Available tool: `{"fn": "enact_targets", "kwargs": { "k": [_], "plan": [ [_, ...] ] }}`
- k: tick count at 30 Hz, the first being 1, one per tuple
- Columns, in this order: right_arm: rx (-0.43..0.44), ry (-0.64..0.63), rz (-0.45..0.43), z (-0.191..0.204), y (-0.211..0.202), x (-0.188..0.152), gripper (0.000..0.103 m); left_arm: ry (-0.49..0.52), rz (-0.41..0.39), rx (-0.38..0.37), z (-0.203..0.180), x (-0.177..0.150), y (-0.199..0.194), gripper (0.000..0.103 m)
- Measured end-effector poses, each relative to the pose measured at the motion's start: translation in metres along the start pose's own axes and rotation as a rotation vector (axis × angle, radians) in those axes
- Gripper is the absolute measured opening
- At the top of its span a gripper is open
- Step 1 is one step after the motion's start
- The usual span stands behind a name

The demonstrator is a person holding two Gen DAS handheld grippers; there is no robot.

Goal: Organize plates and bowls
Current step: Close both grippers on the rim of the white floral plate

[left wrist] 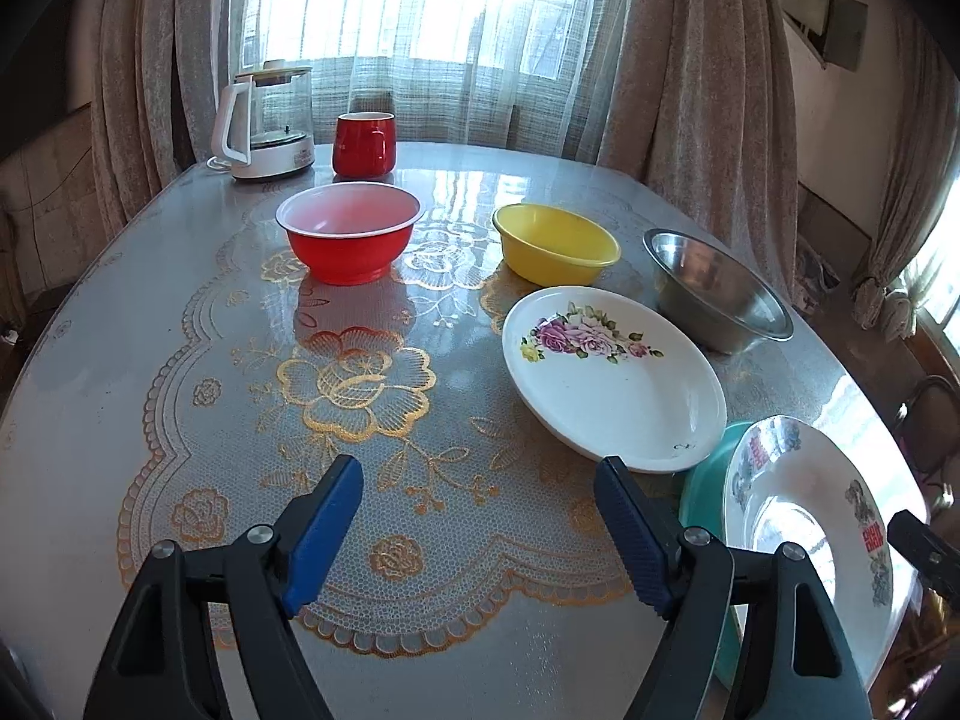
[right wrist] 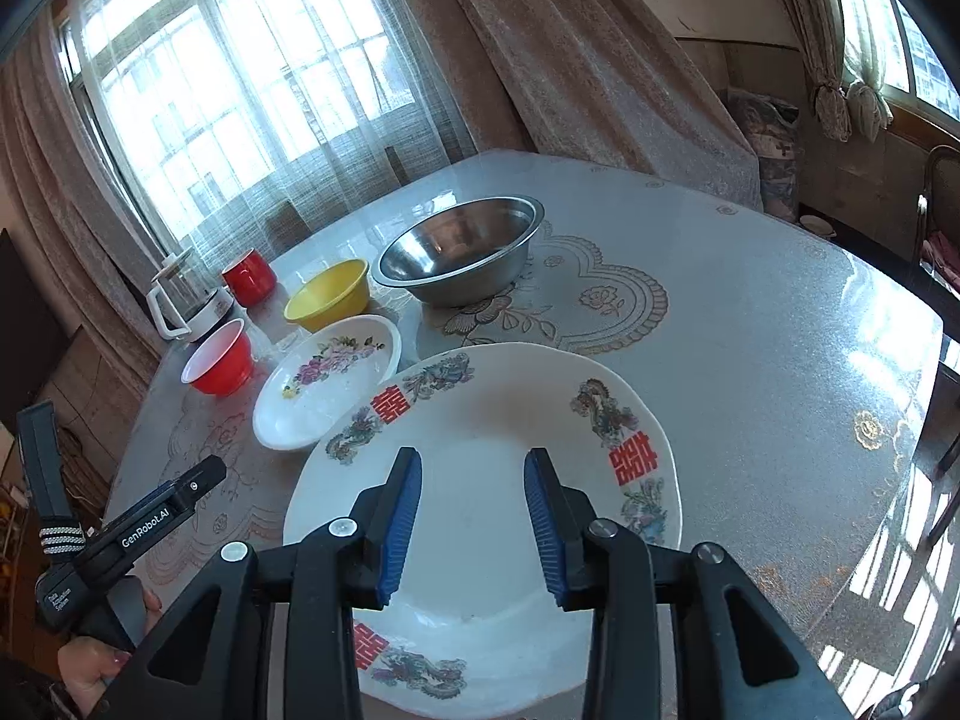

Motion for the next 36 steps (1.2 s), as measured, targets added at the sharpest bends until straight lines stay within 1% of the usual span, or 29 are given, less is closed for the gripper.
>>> {"fn": "enact_targets", "kwargs": {
  "k": [4,7,12,15,20,22,23,24,26,29,31,33,35,36],
  "plan": [
    [0.0,-0.037,0.021,0.016,0.008,0.008,0.036,-0.025,0.001,-0.007,0.003,0.011,0.016,0.08],
    [0.008,-0.062,0.057,0.026,0.017,0.018,0.037,-0.043,0.005,-0.035,0.008,0.021,0.031,0.08],
    [-0.006,-0.109,0.086,0.042,0.034,0.04,0.037,-0.075,0.064,-0.096,0.016,0.036,0.055,0.078],
    [0.008,-0.106,0.1,0.048,0.047,0.057,0.037,-0.075,0.074,-0.135,0.017,0.041,0.059,0.078],
    [0.012,-0.091,0.148,0.056,0.075,0.077,0.037,-0.056,0.036,-0.18,0.02,0.044,0.053,0.078],
    [0.016,-0.086,0.173,0.058,0.088,0.081,0.037,-0.059,0.045,-0.196,0.022,0.045,0.056,0.078],
    [0.01,-0.089,0.185,0.059,0.094,0.083,0.037,-0.065,0.055,-0.208,0.024,0.045,0.06,0.076],
    [0.006,-0.091,0.202,0.06,0.102,0.086,0.037,-0.073,0.067,-0.221,0.025,0.045,0.063,0.072],
    [0.016,-0.073,0.235,0.059,0.115,0.091,0.037,-0.09,0.09,-0.237,0.028,0.045,0.067,0.068],
    [0.033,-0.029,0.271,0.054,0.132,0.098,0.037,-0.098,0.092,-0.264,0.03,0.045,0.068,0.065],
    [0.041,-0.019,0.29,0.053,0.141,0.101,0.037,-0.083,0.09,-0.262,0.028,0.044,0.069,0.063],
    [0.039,-0.022,0.309,0.053,0.149,0.103,0.037,-0.059,0.092,-0.251,0.025,0.044,0.07,0.056],
    [0.034,-0.035,0.327,0.055,0.157,0.104,0.037,-0.048,0.09,-0.247,0.023,0.044,0.07,0.054],
    [0.026,-0.039,0.336,0.056,0.161,0.104,0.035,-0.046,0.096,-0.252,0.022,0.044,0.071,0.051]
  ]
}}
Point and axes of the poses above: each gripper's, at about its wrist camera, not at the fingertips, and y roughly the way its jaws point, z to its left, x to its top, the point moved 1 cm from there along y, roughly the way its jaws point, and after that the axes turned 7 degrees about z, right-handed, at the moved point
